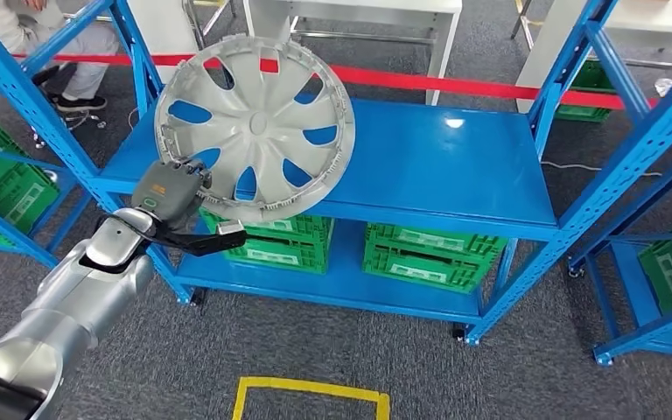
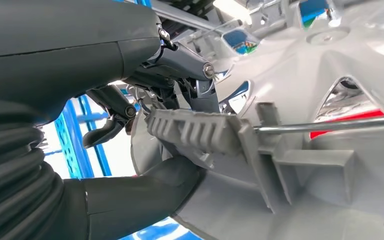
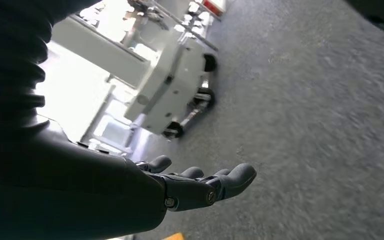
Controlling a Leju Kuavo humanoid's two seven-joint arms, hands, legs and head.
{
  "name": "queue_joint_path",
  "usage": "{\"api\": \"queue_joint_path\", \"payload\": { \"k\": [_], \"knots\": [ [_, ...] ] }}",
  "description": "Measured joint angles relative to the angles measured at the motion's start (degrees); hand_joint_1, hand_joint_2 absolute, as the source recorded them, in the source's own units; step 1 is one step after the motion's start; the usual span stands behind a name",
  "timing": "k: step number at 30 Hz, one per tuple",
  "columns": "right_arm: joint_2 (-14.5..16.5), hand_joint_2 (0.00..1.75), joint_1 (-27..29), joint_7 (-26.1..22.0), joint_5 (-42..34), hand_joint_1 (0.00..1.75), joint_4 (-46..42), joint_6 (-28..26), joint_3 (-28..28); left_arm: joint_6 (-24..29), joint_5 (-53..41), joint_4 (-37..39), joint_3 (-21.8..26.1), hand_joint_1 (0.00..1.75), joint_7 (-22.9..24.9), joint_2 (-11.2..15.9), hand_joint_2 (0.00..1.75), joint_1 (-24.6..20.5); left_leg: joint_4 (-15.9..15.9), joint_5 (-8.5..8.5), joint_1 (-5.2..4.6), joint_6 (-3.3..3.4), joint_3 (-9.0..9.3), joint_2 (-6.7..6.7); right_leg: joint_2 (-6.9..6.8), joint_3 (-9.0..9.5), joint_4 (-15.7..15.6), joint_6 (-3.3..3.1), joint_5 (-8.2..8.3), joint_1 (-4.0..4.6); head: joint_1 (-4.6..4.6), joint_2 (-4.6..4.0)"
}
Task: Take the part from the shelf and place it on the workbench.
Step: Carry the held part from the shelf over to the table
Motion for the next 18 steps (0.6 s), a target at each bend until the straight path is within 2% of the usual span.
{"api": "queue_joint_path", "payload": {
  "k": [2, 3, 4, 5, 7, 8, 9, 10, 11, 12, 13, 14, 15, 16, 17, 18],
  "knots": [
    [0.0, 1.75, 0.0, -0.1, 0.1, 0.0, 0.0, 0.0, 0.0, -0.2, 0.5, -0.1, 0.0, 1.75, -0.2, 0.3, 1.75, 0.0, -0.1, 0.64, 0.13, -0.72, -0.17, -0.05, -0.03, -0.58, -0.3, -0.69, 0.84, -0.06, 0.05, 0.0],
    [0.0, 1.75, 0.0, -0.1, 0.1, 0.0, 0.0, 0.0, 0.0, -0.4, 0.6, -0.1, 0.0, 1.75, -0.3, 0.5, 1.75, -0.1, 0.3, -0.02, 0.2, -1.08, -0.53, -0.11, -0.12, -0.97, -0.3, -1.1, 1.46, -0.16, 0.03, 0.0],
    [0.1, 1.75, -0.1, -0.1, 0.2, 0.0, 0.0, 0.0, 0.0, -0.8, 0.7, -0.2, 0.0, 1.75, -0.4, 0.7, 1.75, -0.2, 1.6, -1.78, 0.29, -1.42, -1.09, -0.15, -0.23, -1.48, -0.5, -1.48, 2.13, -0.32, 0.01, 0.0],
    [0.1, 1.75, -0.1, -0.2, 0.2, 0.0, 0.0, 0.0, 0.0, -1.3, 0.8, -0.2, 0.0, 1.75, -0.6, 0.9, 1.75, -0.3, 4.0, -4.4, 0.46, -1.72, -1.83, -0.17, -0.33, -2.07, -0.5, -1.74, 2.79, -0.39, -0.01, 0.0],
    [0.1, 1.75, -0.3, -0.2, 0.3, 0.0, 0.0, 0.0, 0.0, -2.6, 0.8, -0.2, 0.0, 1.75, -0.7, 1.1, 1.75, -0.6, 11.4, -9.83, 0.74, -2.27, -3.4, -0.15, -0.37, -3.64, -0.5, -1.94, 4.08, -0.4, -0.07, 0.0],
    [0.1, 1.75, -0.4, -0.1, 0.3, 0.0, 0.0, 0.0, 0.0, -3.3, 0.8, -0.2, 0.0, 1.75, -0.7, 1.2, 1.75, -0.6, 14.6, -10.95, 0.88, -2.46, -3.72, -0.15, -0.36, -4.47, -0.5, -1.91, 4.75, -0.41, -0.07, 0.0],
    [0.1, 1.75, -0.5, 0.0, 0.4, 0.0, 0.0, 0.0, 0.0, -3.8, 0.8, -0.2, -0.1, 1.75, -0.7, 1.3, 1.75, -0.7, 16.5, -10.87, 1.0, -2.59, -3.39, -0.15, -0.35, -5.31, -0.5, -1.84, 5.43, -0.41, -0.07, 0.0],
    [0.1, 1.75, -0.5, 0.0, 0.4, 0.0, 0.0, 0.0, 0.0, -4.3, 0.8, -0.2, -0.1, 1.75, -0.8, 1.4, 1.75, -0.7, 16.3, -9.68, 1.09, -2.64, -2.07, -0.15, -0.33, -6.13, -0.5, -1.71, 6.08, -0.42, -0.07, 0.0],
    [0.1, 1.75, -0.5, 0.1, 0.3, 0.0, 0.0, 0.0, 0.0, -4.9, 0.8, -0.2, -0.2, 1.75, -0.8, 1.5, 1.75, -0.8, 14.2, -8.24, 1.16, -2.6, 0.22, -0.15, -0.32, -6.87, -0.5, -1.53, 6.72, -0.43, -0.07, 0.0],
    [0.1, 1.75, -0.6, 0.1, 0.3, 0.0, 0.0, 0.0, 0.0, -5.4, 0.8, -0.2, -0.2, 1.75, -0.9, 1.5, 1.75, -1.1, 10.4, -7.63, 1.2, -2.48, 3.33, -0.19, -0.3, -7.5, -0.4, -1.3, 7.3, -0.43, -0.07, 0.0],
    [0.1, 1.75, -0.6, 0.1, 0.3, 0.0, 0.0, 0.0, 0.0, -6.0, 0.8, -0.3, -0.3, 1.75, -1.0, 1.5, 1.75, -1.4, 5.9, -7.87, 1.11, -2.28, 6.62, -0.25, -0.3, -8.02, -0.4, -1.01, 7.86, -0.39, -0.06, 0.0],
    [0.1, 1.75, -0.7, 0.1, 0.3, 0.0, 0.0, 0.0, 0.0, -6.7, 0.8, -0.4, -0.4, 1.75, -1.2, 1.4, 1.75, -1.7, 2.3, -8.52, 0.97, -2.0, 8.96, -0.32, -0.31, -8.34, -0.5, -0.68, 8.46, -0.36, -0.04, 0.0],
    [0.1, 1.75, -0.7, 0.1, 0.2, 0.0, 0.0, 0.0, 0.0, -7.3, 0.8, -0.4, -0.4, 1.75, -1.2, 1.5, 1.75, -2.0, -0.1, -9.21, 0.74, -1.66, 10.27, -0.38, -0.31, -8.55, -0.7, -0.31, 9.1, -0.37, -0.03, 0.0],
    [0.1, 1.75, -0.7, 0.1, 0.2, 0.0, 0.0, 0.0, 0.0, -7.9, 0.8, -0.4, -0.5, 1.75, -1.3, 1.5, 1.75, -2.2, -1.2, -9.24, 0.49, -1.24, 10.48, -0.4, -0.3, -8.67, -1.1, 0.1, 9.79, -0.41, -0.01, 0.0],
    [0.1, 1.75, -0.7, 0.1, 0.2, 0.0, 0.0, 0.0, 0.0, -8.3, 0.8, -0.4, -0.5, 1.75, -1.4, 1.5, 1.75, -2.3, -1.4, -8.64, 0.47, -0.73, 10.09, -0.34, -0.29, -8.81, -1.4, 0.5, 10.32, -0.52, 0.0, 0.0],
    [0.1, 1.75, -0.6, 0.1, 0.2, 0.0, 0.0, 0.0, 0.0, -8.6, 0.8, -0.4, -0.6, 1.75, -1.5, 1.5, 1.75, -2.4, -1.6, -7.97, 0.48, -0.18, 9.69, -0.22, -0.25, -9.1, -1.3, 0.81, 10.02, -0.62, 0.0, 0.0]
  ]
}}
